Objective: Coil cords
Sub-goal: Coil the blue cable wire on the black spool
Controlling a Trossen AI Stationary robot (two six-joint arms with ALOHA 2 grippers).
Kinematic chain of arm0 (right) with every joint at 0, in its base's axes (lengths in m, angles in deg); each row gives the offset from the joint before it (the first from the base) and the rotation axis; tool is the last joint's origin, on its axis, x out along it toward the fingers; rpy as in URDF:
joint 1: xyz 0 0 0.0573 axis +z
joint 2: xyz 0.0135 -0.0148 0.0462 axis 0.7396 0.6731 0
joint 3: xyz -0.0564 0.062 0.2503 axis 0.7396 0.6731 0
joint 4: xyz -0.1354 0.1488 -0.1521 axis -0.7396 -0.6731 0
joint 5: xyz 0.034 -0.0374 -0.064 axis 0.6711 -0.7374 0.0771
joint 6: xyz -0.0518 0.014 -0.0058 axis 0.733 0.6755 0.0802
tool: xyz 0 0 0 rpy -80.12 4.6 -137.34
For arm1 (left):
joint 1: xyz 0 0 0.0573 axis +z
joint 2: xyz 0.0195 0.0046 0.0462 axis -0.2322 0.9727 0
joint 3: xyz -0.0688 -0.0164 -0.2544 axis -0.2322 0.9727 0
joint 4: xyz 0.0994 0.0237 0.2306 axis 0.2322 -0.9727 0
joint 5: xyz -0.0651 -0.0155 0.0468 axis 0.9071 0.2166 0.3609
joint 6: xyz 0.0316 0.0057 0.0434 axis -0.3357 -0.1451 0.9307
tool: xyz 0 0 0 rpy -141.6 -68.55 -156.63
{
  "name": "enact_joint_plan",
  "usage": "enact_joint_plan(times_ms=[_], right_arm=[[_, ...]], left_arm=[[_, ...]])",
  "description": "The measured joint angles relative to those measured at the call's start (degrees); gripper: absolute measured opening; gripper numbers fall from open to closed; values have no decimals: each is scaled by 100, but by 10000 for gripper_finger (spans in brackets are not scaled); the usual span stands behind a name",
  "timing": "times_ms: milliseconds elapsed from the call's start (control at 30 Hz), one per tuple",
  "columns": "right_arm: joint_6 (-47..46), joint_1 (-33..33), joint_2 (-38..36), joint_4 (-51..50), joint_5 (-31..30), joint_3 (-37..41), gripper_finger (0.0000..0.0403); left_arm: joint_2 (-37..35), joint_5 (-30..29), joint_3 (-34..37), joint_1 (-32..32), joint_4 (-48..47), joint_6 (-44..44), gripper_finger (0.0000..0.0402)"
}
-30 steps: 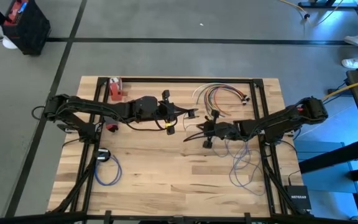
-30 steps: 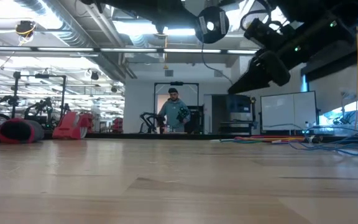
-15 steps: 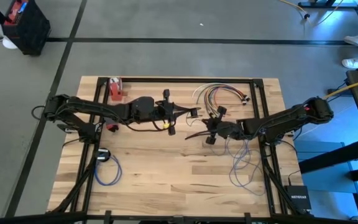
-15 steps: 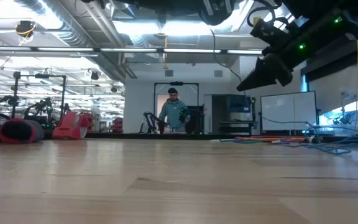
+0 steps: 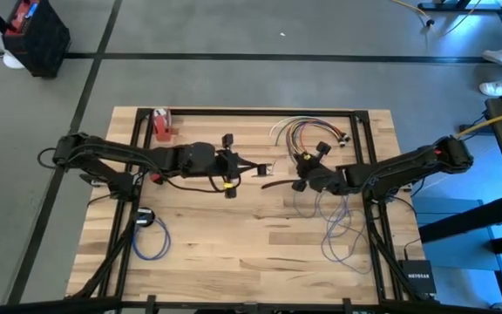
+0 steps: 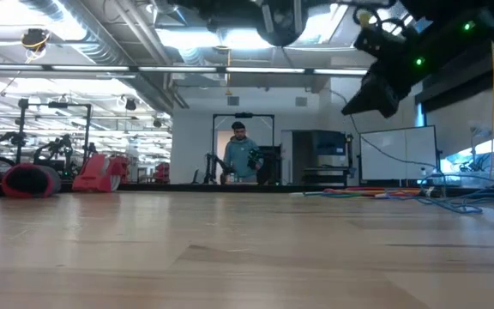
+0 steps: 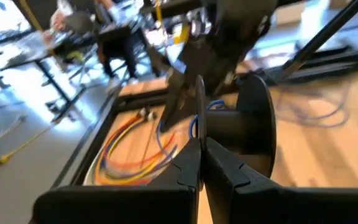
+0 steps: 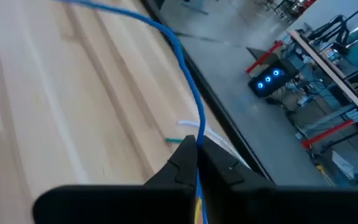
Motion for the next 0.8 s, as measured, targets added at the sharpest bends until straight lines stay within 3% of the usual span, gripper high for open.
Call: enact_joint_plan(times_ms=[133, 433, 600, 800], right_arm=[[6, 2, -437, 9, 69, 0, 11], [443, 0, -1510, 318, 63, -2, 11], [738, 0, -1735, 761, 198, -2, 11], [818, 0, -1704, 1500, 1026, -2, 11]], left_arm=[[54, -539, 1, 107, -182, -45, 5], [172, -577, 1, 337, -350, -281, 5], [295, -581, 1, 419, -204, -211, 5], [319, -573, 1, 563, -200, -287, 5]])
